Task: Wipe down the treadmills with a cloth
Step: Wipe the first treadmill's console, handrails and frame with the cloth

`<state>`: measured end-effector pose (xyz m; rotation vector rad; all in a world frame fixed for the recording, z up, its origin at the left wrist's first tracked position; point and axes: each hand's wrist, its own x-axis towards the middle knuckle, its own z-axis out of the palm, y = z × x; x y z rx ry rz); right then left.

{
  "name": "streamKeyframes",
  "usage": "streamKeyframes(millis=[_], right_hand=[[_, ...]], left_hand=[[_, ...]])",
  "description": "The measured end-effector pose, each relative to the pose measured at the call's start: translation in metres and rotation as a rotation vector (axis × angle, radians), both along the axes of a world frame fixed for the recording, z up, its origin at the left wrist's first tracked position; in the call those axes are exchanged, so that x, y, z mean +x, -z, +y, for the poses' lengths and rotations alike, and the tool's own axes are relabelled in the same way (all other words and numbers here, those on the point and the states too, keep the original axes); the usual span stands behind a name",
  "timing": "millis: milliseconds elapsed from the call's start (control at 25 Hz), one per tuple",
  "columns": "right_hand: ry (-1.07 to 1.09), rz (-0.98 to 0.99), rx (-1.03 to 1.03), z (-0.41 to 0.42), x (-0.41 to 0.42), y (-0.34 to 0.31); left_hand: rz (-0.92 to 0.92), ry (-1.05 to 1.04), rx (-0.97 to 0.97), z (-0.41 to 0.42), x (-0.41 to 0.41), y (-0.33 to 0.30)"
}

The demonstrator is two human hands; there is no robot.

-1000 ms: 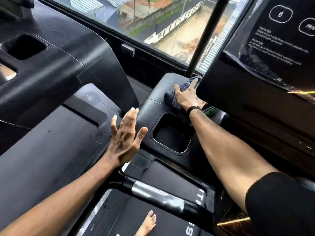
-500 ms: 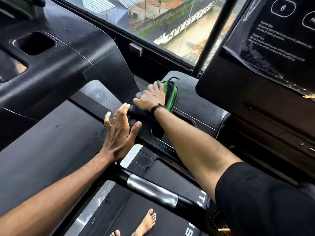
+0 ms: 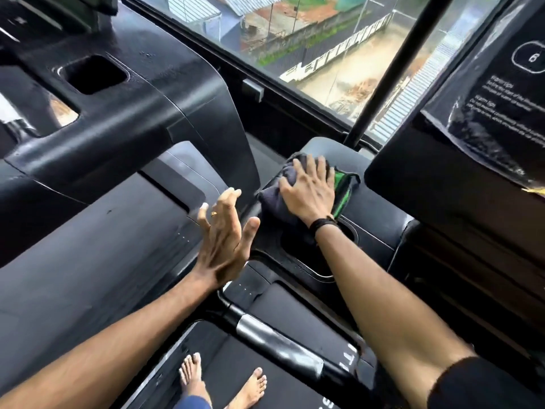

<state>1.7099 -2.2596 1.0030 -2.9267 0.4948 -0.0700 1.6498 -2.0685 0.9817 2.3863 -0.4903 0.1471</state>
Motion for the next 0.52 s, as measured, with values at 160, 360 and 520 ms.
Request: streamKeyframes(millis=[160,360,520], right_hand=[[0.104,0.151,-0.118,-0.035,0.080,0.003],[-0.018,0.374,-0.336,-0.013,0.115,0.013],[-0.205,0.389,-0.353,0.058,0.066,0.019]], left_hand=[[-0.017,-0.015,0.017,0.000,0.006,0.000],[0.021,-0.030,-0.140,0.004,0.014,0.006],[0.206,-0.261,-0.495,0.021,0.023,0.008]])
